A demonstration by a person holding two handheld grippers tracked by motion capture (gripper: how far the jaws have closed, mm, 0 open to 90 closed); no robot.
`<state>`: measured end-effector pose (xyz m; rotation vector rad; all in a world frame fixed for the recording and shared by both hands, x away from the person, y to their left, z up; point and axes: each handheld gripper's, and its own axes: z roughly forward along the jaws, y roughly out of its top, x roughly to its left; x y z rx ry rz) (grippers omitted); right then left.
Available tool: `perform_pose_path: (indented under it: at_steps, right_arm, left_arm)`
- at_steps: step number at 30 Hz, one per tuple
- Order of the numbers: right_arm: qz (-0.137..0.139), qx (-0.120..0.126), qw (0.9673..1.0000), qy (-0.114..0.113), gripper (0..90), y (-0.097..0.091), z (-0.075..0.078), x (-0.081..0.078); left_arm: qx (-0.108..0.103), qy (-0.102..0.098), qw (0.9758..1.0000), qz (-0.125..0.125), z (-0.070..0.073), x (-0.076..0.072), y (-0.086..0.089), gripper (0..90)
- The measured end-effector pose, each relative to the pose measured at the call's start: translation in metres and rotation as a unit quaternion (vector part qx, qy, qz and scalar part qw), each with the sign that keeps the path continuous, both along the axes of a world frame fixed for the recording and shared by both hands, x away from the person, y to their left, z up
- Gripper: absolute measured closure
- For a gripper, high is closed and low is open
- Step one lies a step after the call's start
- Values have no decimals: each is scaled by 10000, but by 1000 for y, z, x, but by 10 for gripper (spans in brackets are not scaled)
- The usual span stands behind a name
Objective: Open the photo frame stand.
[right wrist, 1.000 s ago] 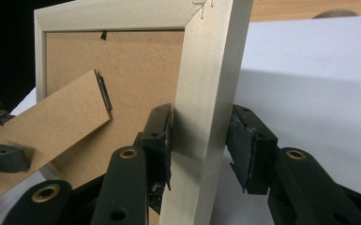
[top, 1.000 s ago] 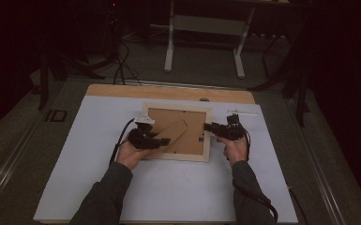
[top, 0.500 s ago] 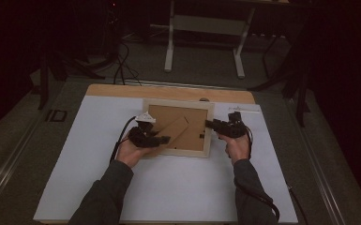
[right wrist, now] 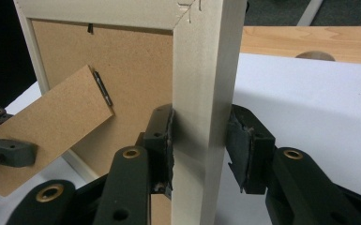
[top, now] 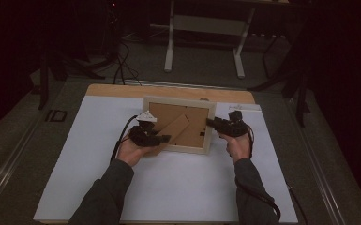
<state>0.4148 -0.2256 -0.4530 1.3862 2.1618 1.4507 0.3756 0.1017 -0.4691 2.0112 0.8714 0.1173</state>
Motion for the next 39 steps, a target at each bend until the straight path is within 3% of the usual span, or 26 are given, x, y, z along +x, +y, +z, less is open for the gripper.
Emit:
perform_pose_path:
  at_steps: [21,31,39]
  right_arm:
    - [-15,-205,9993,-318,618,8,9,-3]
    - [-29,-265,9986,-448,612,13,15,-2]
    - [-28,-345,9981,-512,590,14,15,-2]
  left_arm:
    - [153,-275,9993,178,5,-3,-2,725]
    - [109,-325,9992,215,6,-4,-2,729]
    - [242,-356,9988,236,2,-7,-6,731]
